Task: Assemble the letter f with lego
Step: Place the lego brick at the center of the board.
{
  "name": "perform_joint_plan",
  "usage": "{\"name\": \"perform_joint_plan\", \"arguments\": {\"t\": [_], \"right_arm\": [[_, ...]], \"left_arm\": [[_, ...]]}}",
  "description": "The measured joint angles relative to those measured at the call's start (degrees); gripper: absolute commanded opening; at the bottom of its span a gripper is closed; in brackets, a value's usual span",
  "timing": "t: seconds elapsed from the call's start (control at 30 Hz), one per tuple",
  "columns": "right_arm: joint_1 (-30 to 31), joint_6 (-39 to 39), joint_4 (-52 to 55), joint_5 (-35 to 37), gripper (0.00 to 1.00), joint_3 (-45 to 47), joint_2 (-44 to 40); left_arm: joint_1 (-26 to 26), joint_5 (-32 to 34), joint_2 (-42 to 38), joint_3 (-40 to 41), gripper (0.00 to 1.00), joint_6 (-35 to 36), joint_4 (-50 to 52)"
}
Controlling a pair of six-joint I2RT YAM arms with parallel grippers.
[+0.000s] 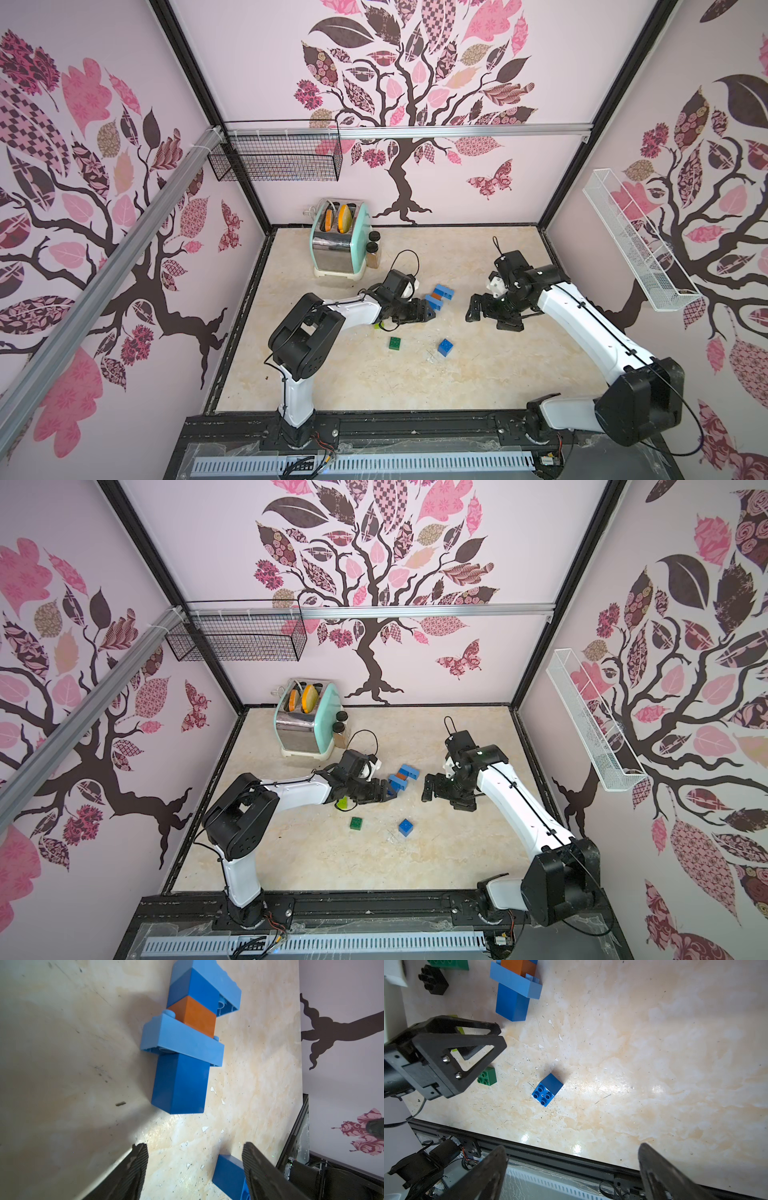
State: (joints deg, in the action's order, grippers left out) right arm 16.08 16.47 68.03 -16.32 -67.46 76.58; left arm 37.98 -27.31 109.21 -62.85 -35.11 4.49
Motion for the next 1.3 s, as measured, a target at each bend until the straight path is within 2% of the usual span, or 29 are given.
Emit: {"name": "perform_joint_plan", "arguments": {"t": [0.3,0.53,0.87,1.3], "right_arm": [[0.0,0.0,-0.24,-0.28,0.99,0.2,-0.57],[0.0,-0.02,-0.39,-0.66,0.99,1.2,-0.68],[0.02,-0.22,-0.61,-1.29,1.0,2.69,-0.81],[0.0,-0.22,-0.9,-1.44,1.0,3.43,-0.81]], "left_arm": [[0.15,3.69,1.31,-2.56,0.76,3.28,3.76],[-0.07,2.36,4.94,-6.86,0.77,6.34,3.56],[0.2,1.46,5.77,-8.74,0.76,9.07,4.42],[6.4,1.27,5.95,-8.83,0.74,7.98,4.04]]}}
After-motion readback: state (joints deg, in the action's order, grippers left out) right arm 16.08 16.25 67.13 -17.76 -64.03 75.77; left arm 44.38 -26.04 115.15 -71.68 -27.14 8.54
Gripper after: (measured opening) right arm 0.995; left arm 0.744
